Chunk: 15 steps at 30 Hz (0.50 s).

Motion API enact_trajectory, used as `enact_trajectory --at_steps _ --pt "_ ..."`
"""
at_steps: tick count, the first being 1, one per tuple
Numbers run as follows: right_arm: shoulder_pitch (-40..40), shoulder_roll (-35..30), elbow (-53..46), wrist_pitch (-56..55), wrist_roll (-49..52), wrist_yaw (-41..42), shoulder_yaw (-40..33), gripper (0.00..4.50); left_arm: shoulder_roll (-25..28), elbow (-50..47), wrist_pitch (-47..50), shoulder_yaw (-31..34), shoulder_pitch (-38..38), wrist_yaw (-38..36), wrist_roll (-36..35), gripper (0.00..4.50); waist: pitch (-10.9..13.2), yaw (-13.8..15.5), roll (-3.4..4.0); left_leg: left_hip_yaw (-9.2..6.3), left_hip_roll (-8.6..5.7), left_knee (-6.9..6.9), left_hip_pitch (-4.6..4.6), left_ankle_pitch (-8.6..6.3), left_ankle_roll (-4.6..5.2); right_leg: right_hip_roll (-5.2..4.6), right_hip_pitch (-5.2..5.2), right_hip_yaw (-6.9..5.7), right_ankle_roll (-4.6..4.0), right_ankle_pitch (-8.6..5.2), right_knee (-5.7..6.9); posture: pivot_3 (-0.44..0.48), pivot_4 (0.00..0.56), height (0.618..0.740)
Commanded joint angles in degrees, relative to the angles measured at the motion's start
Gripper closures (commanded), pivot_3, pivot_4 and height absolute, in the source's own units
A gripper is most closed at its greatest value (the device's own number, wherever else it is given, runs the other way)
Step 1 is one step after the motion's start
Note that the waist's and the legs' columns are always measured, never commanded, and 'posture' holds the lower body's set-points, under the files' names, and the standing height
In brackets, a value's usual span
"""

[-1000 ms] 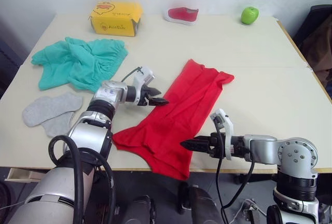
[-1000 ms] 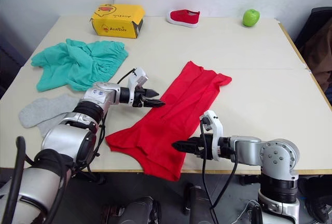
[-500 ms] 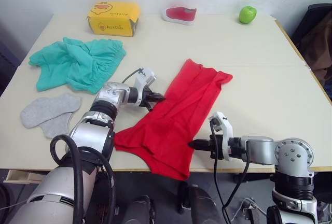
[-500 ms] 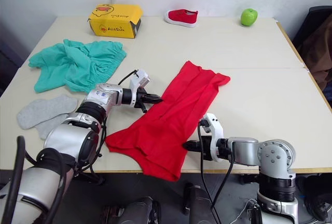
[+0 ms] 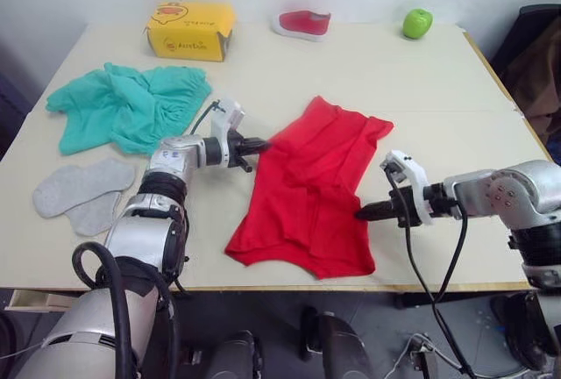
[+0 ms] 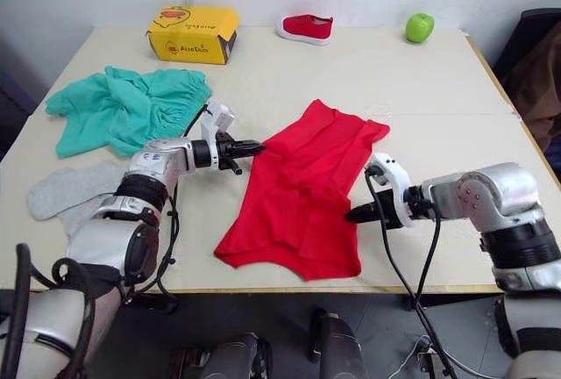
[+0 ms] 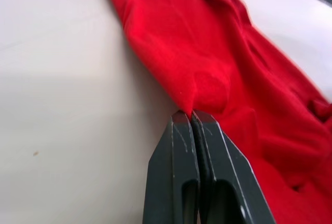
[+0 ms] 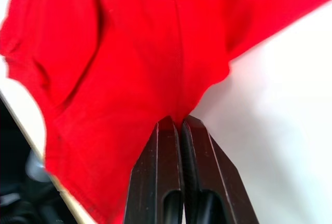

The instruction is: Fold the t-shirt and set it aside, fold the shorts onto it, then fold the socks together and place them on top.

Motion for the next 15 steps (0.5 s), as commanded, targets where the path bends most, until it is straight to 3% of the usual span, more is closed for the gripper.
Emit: enact_trajectory --at_steps 1,4,8,13,15 --pt "-2.32 -1.13 2.20 -4.87 -5.11 9.71 5.42 4.49 -0.60 -20.13 7.64 0.04 10.82 4.01 -2.52 4.50 0.00 -0.21 0.01 0.03 0.01 -0.02 0.05 0.00 -0.02 0.01 0.00 0.05 0.00 0.00 0.01 0.000 0.150 0.740" --pt "-2.37 -0.41 3.03 -6.86 -8.06 13.42 7.55 4.49 -1.17 -30.30 12.13 1.39 17.58 10.52 -2.96 4.50 0.00 0.05 0.00 0.00 0.05 0.01 0.01 -0.01 -0.04 0.04 -0.01 0.02 0.00 0.00 -0.01 0.000 0.150 0.740" --pt "-1.25 0.92 2.69 -7.85 -10.16 15.30 7.16 4.49 -1.30 -36.42 15.25 4.14 21.09 17.07 -4.55 4.50 0.00 0.42 0.00 -0.04 0.04 0.24 0.00 -0.01 -0.04 -0.02 0.07 0.02 -0.03 0.07 0.04 0.000 0.150 0.740" --pt "1.96 1.15 0.54 -11.74 -12.17 15.28 3.50 4.49 1.14 -38.74 18.20 2.51 22.66 15.92 -5.28 4.50 0.00 0.98 0.00 -0.06 0.04 0.24 0.00 -0.02 -0.06 -0.03 0.08 -0.01 -0.03 0.09 0.01 0.000 0.150 0.740" --pt "2.98 0.45 -0.43 -11.70 -11.92 15.43 1.69 4.06 2.34 -38.79 18.70 1.50 22.85 14.12 -5.67 4.09 0.00 1.14 0.00 -0.05 0.04 0.24 0.00 -0.02 -0.06 -0.02 0.07 -0.01 -0.03 0.09 0.00 0.000 0.150 0.740"
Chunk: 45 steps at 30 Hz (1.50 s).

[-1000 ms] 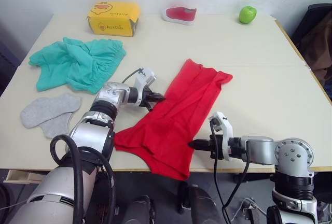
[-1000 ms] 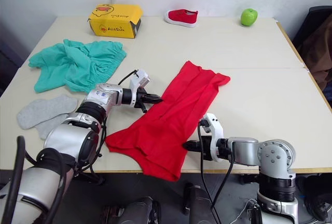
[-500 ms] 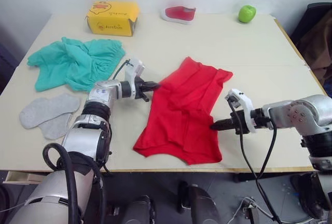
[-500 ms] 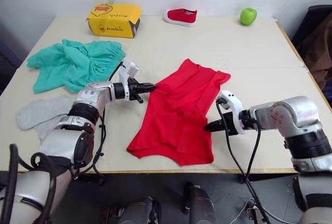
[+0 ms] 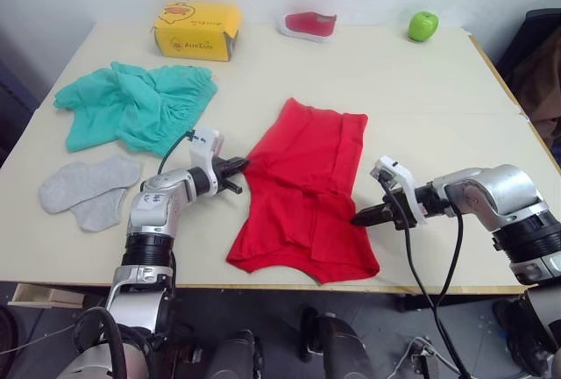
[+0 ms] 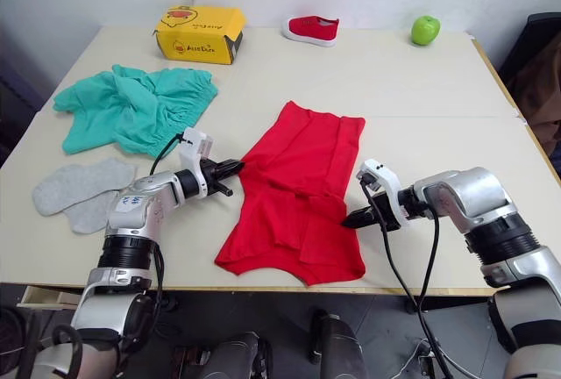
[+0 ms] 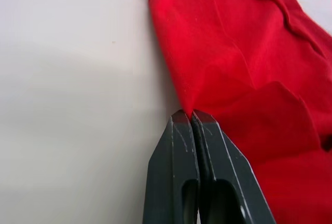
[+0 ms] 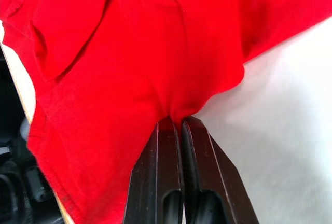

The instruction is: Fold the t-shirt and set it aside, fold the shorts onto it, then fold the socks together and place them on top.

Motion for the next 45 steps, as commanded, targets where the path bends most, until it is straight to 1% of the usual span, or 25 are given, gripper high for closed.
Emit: enact_trajectory --at_steps 1,3,5,6,8,11,12,13,14,15,17,20,25,28,29,30,31,33,37,39,40,42,43,45 --pt "1.81 -1.48 -2.95 -1.28 -0.19 0.75 -4.72 3.83 2.47 -2.60 0.59 -1.78 0.39 -2.88 -1.15 3.89 0.00 0.14 0.00 0.00 0.00 0.00 0.00 0.00 0.00 0.00 0.00 0.00 0.00 0.00 0.00 0.000 0.150 0.740" --pt "3.15 -2.46 -4.72 -3.06 -0.44 1.29 -6.61 3.23 3.64 -2.68 0.35 -2.36 0.32 -3.67 -1.13 3.34 0.00 0.27 0.00 0.00 0.00 0.00 0.00 0.00 0.00 0.01 0.00 0.00 0.00 0.00 0.00 0.000 0.150 0.740" --pt "4.78 -3.74 -6.95 -5.89 -0.84 1.41 -9.21 2.48 5.77 -3.91 -0.27 -3.11 0.68 -5.40 -0.98 2.64 0.00 0.34 0.00 0.00 0.00 0.00 -0.01 0.00 -0.01 0.01 0.00 0.00 0.00 0.00 -0.01 0.000 0.150 0.740" --pt "6.16 -4.91 -8.32 -8.69 -1.64 1.81 -10.48 2.15 7.55 -5.58 -0.90 -3.66 1.45 -7.41 -1.10 2.35 0.00 0.33 0.00 0.01 -0.01 0.00 -0.02 0.00 -0.01 0.01 -0.01 0.00 0.00 0.00 -0.03 0.000 0.150 0.740" --pt "10.48 -7.97 -12.12 -20.15 -5.97 3.75 -11.88 1.44 12.07 -9.54 -3.25 -5.03 3.94 -13.08 -1.57 1.69 0.00 0.31 0.00 0.01 0.01 -0.02 0.00 -0.03 -0.05 0.04 -0.01 0.00 0.00 0.00 -0.04 0.000 0.150 0.740" --pt "18.26 -12.88 -17.24 -37.85 -12.23 8.64 -12.93 0.39 19.94 -14.27 -13.20 -7.49 9.26 -21.86 0.06 0.74 0.01 0.22 0.02 0.03 0.03 -0.15 0.03 -0.06 -0.12 0.09 -0.02 0.00 -0.01 -0.01 -0.13 0.000 0.150 0.740" --pt "20.54 -13.69 -17.69 -44.63 -14.21 9.79 -13.60 0.06 22.64 -15.03 -19.47 -8.40 11.20 -24.68 1.32 0.44 0.01 0.18 0.03 0.05 0.05 -0.19 0.04 -0.08 -0.14 0.12 -0.02 0.01 -0.01 -0.01 -0.18 0.000 0.150 0.740" --pt "23.02 -13.92 -17.15 -52.69 -16.59 10.13 -14.53 0.00 25.10 -15.08 -27.36 -9.03 12.74 -27.13 2.73 0.14 0.02 0.17 0.03 0.10 0.06 -0.19 0.07 -0.09 -0.17 0.15 -0.01 0.05 -0.01 -0.01 -0.19 0.000 0.150 0.740" --pt "24.97 -13.62 -16.18 -59.83 -18.55 10.12 -15.32 0.00 26.64 -14.62 -34.35 -9.37 13.54 -28.99 3.59 0.06 0.02 0.20 0.04 0.13 0.06 -0.19 0.12 -0.10 -0.18 0.16 0.01 0.10 -0.01 -0.01 -0.19 0.000 0.150 0.740" --pt "26.36 -13.07 -14.99 -65.31 -19.95 9.94 -15.97 0.00 27.35 -13.90 -39.14 -9.48 13.80 -30.34 3.67 0.06 0.02 0.21 0.04 0.15 0.06 -0.17 0.14 -0.10 -0.18 0.16 0.02 0.13 -0.01 -0.01 -0.19 0.000 0.150 0.740" --pt "27.83 -11.62 -11.06 -77.89 -23.18 9.48 -16.25 0.00 27.17 -10.07 -49.94 -10.02 12.42 -30.97 4.87 0.06 0.03 0.45 0.05 0.22 0.05 -0.14 0.21 -0.09 -0.19 0.13 0.06 0.22 -0.01 -0.01 -0.26 0.000 0.150 0.740" --pt "27.31 -9.00 -3.24 -96.99 -28.41 7.73 -15.31 0.00 26.56 -3.45 -65.99 -12.67 9.95 -31.32 8.73 0.06 0.03 0.48 0.05 0.22 0.03 -0.12 0.25 -0.06 -0.14 0.07 0.13 0.20 -0.01 -0.01 -0.37 0.000 0.150 0.740" --pt "24.06 -5.61 8.43 -114.34 -34.76 3.82 -13.43 0.00 25.99 5.80 -84.71 -18.42 7.23 -32.88 12.49 0.06 0.03 -0.01 0.05 0.32 0.05 -0.21 0.24 -0.05 -0.10 0.15 0.07 0.19 -0.02 0.00 -0.14 0.000 0.150 0.740" --pt "22.31 -4.44 12.93 -120.42 -37.85 1.64 -12.03 0.00 23.97 9.58 -91.75 -21.12 4.92 -31.82 13.96 0.06 0.03 0.01 0.05 0.35 0.06 -0.20 0.49 -0.04 -0.07 0.14 0.33 0.24 -0.02 0.00 -0.11 0.000 0.150 0.740" --pt "22.05 -3.91 13.71 -121.52 -38.36 0.88 -11.58 0.00 22.86 10.75 -93.51 -21.88 4.07 -31.01 14.70 0.06 0.03 0.02 0.06 0.34 0.06 -0.25 0.73 -0.04 -0.06 0.14 0.60 0.23 -0.02 0.00 -0.17 0.000 0.150 0.740" --pt "21.84 -3.41 14.13 -122.22 -38.69 0.20 -11.13 0.00 21.76 11.74 -94.97 -22.68 3.33 -30.38 15.27 0.06 0.02 0.01 0.06 0.32 0.11 -0.40 1.06 -0.08 -0.03 0.15 1.06 0.21 -0.02 -0.01 -0.56 0.000 0.150 0.740" --pt "21.60 -3.14 14.48 -122.69 -38.90 -0.34 -10.74 0.00 21.07 12.67 -96.08 -23.27 2.72 -29.92 15.62 0.06 0.00 0.02 0.04 0.30 0.15 -0.43 1.16 -0.14 0.03 0.16 1.26 0.21 -0.02 -0.01 -0.64 0.000 0.150 0.740" --pt "21.65 -1.80 13.06 -121.66 -38.65 -1.50 -9.74 0.00 19.17 13.51 -97.05 -24.52 1.90 -28.93 16.09 0.06 -0.02 0.11 0.00 0.31 0.16 -0.42 1.36 -0.16 0.06 0.15 1.28 0.27 -0.01 -0.01 -0.62 0.000 0.150 0.740" --pt "23.02 -0.11 8.75 -119.09 -37.66 -2.60 -8.26 0.00 17.49 14.51 -95.92 -26.01 1.22 -28.32 15.32 0.06 -0.04 0.18 0.03 0.33 0.18 -0.43 1.43 -0.16 0.06 0.15 1.26 0.28 -0.02 -0.01 -0.34 0.000 0.150 0.740" --pt "23.69 0.17 6.73 -117.13 -36.91 -3.17 -8.02 0.00 17.29 14.96 -95.39 -26.32 1.01 -28.28 14.69 0.46 -0.04 0.22 0.03 0.32 0.19 -0.42 1.44 -0.16 0.06 0.16 1.26 0.26 -0.02 -0.01 -0.33 0.000 0.150 0.740" --pt "24.03 0.26 5.84 -116.23 -36.67 -3.39 -7.88 0.18 17.33 15.26 -95.41 -26.63 0.90 -28.50 14.45 0.68 -0.04 0.26 0.03 0.32 0.19 -0.42 1.44 -0.16 0.06 0.16 1.26 0.27 -0.02 -0.01 -0.33 0.000 0.150 0.740" --pt "24.95 0.32 4.42 -114.86 -36.14 -3.70 -7.75 0.61 17.39 15.82 -94.46 -27.02 0.95 -28.84 14.00 1.31 -0.04 0.35 0.03 0.31 0.19 -0.41 1.41 -0.17 0.07 0.15 1.25 0.26 -0.02 -0.01 -0.34 0.000 0.150 0.740" --pt "25.33 0.31 3.87 -114.19 -35.82 -3.82 -7.75 0.96 17.46 16.02 -93.98 -27.16 1.01 -28.92 13.79 1.68 -0.04 0.43 0.03 0.30 0.18 -0.40 1.39 -0.17 0.08 0.15 1.25 0.25 -0.02 -0.01 -0.36 0.000 0.150 0.740" --pt "25.81 0.33 2.35 -112.69 -34.66 -4.03 -7.77 1.64 17.50 16.37 -92.96 -27.24 1.24 -28.98 13.20 2.28 -0.04 0.50 0.03 0.25 0.18 -0.37 1.30 -0.18 0.10 0.15 1.21 0.21 -0.02 -0.01 -0.38 0.000 0.150 0.740"
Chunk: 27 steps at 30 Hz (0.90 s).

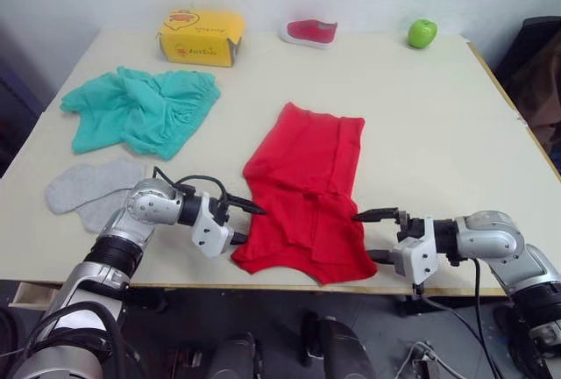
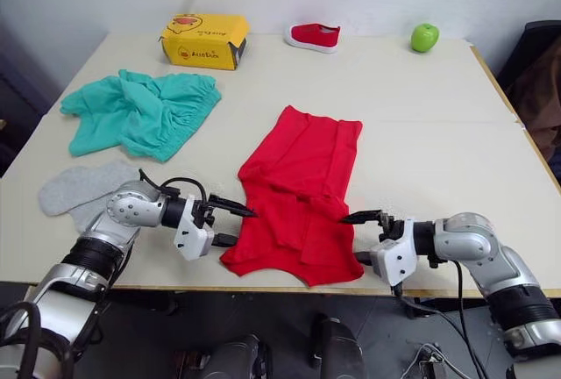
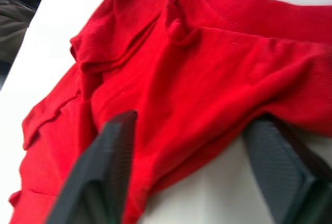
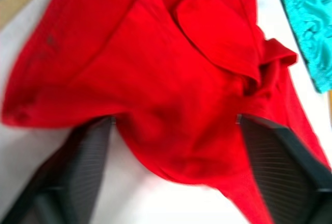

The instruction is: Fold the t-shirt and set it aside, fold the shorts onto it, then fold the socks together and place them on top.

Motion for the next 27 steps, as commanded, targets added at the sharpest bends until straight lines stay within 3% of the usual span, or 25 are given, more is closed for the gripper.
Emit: enact_trajectory --at_steps 1,6,8,11,14,20,27 --pt "1.22 0.39 -3.70 2.60 2.74 -0.38 0.35 2.06 -0.09 1.21 2.50 -0.91 0.65 -0.36 -0.57 2.66 0.00 0.03 0.00 -0.01 0.00 0.00 -0.02 0.00 0.01 -0.01 -0.01 -0.01 0.00 0.00 0.00 0.000 0.150 0.740" --pt "2.93 0.62 -7.02 5.90 4.61 0.19 0.87 3.89 0.06 0.20 6.42 -1.10 1.23 -2.10 -2.71 4.30 0.00 0.00 0.00 -0.02 0.00 0.02 -0.09 0.00 0.02 -0.01 -0.06 -0.03 0.00 0.00 0.00 0.000 0.150 0.740" --pt "3.55 -0.03 -7.66 6.00 5.12 0.78 0.72 4.49 -0.05 -0.91 8.73 -0.65 1.49 -2.65 -4.28 4.50 0.00 -0.02 0.00 -0.06 0.00 0.02 -0.11 0.00 0.02 -0.01 -0.06 -0.06 0.00 0.00 -0.03 0.000 0.150 0.740" --pt "4.42 -1.22 -9.84 9.06 7.66 2.00 -0.29 4.49 0.29 -3.99 12.15 -0.20 2.41 -4.08 -6.78 4.50 0.01 -0.07 0.02 -0.08 0.00 0.02 -0.26 -0.01 0.03 -0.01 -0.16 -0.11 0.00 0.00 -0.06 0.000 0.150 0.740" --pt "7.22 -3.68 -15.20 16.50 12.72 4.08 -1.38 4.49 1.87 -12.02 23.35 0.63 5.90 -7.32 -12.69 4.50 0.02 -0.09 0.03 -0.13 0.01 0.01 -0.30 -0.01 0.03 -0.01 -0.18 -0.15 0.00 0.00 -0.11 0.000 0.150 0.740" --pt "20.73 -12.50 -36.63 37.87 28.68 5.72 -6.39 4.49 10.02 -32.53 47.82 3.31 14.56 -12.67 -23.95 4.50 0.11 0.01 0.18 -0.28 0.08 0.02 -0.39 -0.03 -0.01 0.01 -0.19 -0.25 0.00 0.00 -0.22 0.000 0.150 0.740" --pt "33.54 -17.65 -49.30 51.93 38.79 7.71 -15.50 4.49 17.14 -46.43 62.93 7.44 21.75 -16.02 -31.07 4.50 0.13 0.14 0.19 -0.32 0.10 0.04 -0.31 -0.23 0.01 -0.02 -0.15 -0.17 -0.01 -0.11 -0.38 0.000 0.150 0.740"
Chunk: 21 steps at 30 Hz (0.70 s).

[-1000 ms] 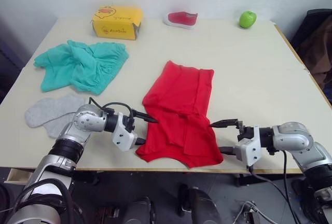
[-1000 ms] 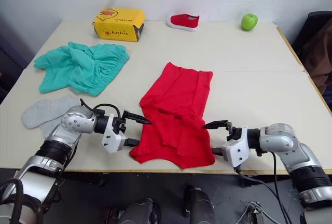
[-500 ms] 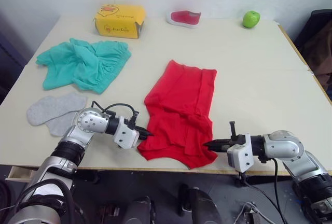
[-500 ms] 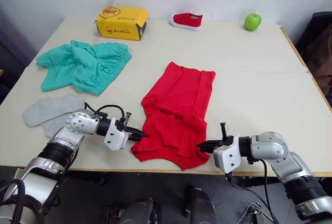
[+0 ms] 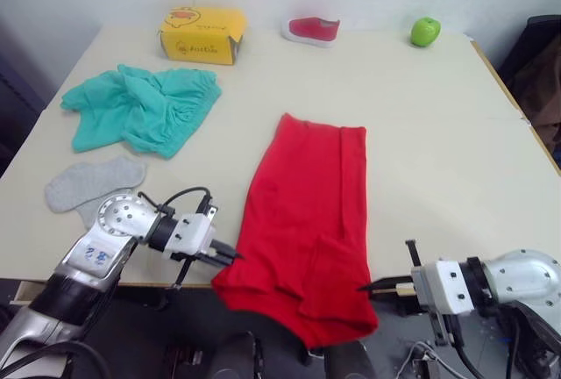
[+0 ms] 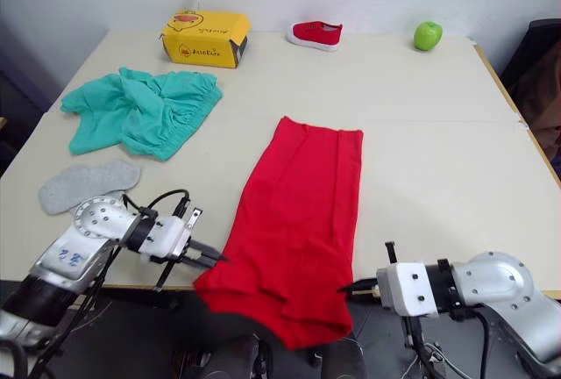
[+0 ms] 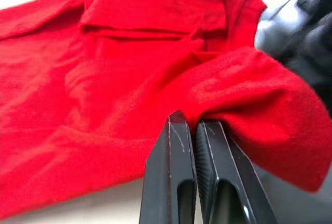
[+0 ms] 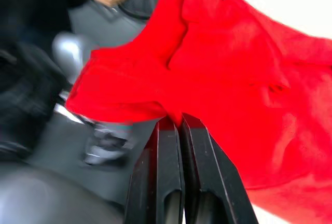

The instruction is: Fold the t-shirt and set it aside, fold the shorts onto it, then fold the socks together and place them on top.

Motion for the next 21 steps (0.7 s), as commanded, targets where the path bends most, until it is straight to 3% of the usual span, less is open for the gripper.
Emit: enact_trajectory --at_steps 1,5,10,17,21 --pt "1.59 -0.24 -3.80 4.02 3.56 1.47 -3.84 4.49 0.59 -4.72 4.75 2.74 1.10 -0.20 -3.15 4.50 0.00 0.04 0.00 0.01 0.00 0.00 0.00 0.00 -0.01 0.00 0.00 -0.01 0.00 0.00 0.00 0.000 0.150 0.740" --pt "-6.57 2.08 -0.78 11.25 7.97 -0.63 -5.02 4.49 -3.63 -3.10 12.54 5.41 -2.38 5.30 -5.50 4.50 0.01 0.07 -0.02 0.02 -0.03 0.05 0.00 0.00 0.00 0.00 0.02 0.05 0.01 0.00 0.00 0.000 0.150 0.740" --pt "-27.84 8.44 10.32 23.97 10.79 -4.09 -1.35 4.49 -11.53 7.85 19.71 8.73 -12.73 13.27 -4.90 4.50 0.03 -0.11 -0.05 0.03 -0.05 0.07 -0.03 0.01 0.00 0.01 -0.04 0.04 0.01 0.01 0.07 0.000 0.150 0.740" --pt "-51.34 21.47 40.67 36.74 0.25 -9.87 6.39 4.49 -23.49 32.71 28.25 10.48 -30.64 26.83 0.13 4.50 0.03 -0.08 -0.05 0.07 -0.04 0.13 -0.21 0.11 0.01 0.20 -0.09 -0.10 0.04 0.06 0.22 0.000 0.150 0.740" --pt "-60.54 30.31 58.86 42.48 -2.31 -16.97 3.43 4.49 -31.34 49.91 25.14 11.80 -39.81 35.94 4.97 4.50 0.03 -0.19 -0.06 0.04 -0.06 0.13 -0.41 0.13 0.04 0.21 -0.13 -0.24 0.09 0.09 0.12 0.000 0.150 0.740"
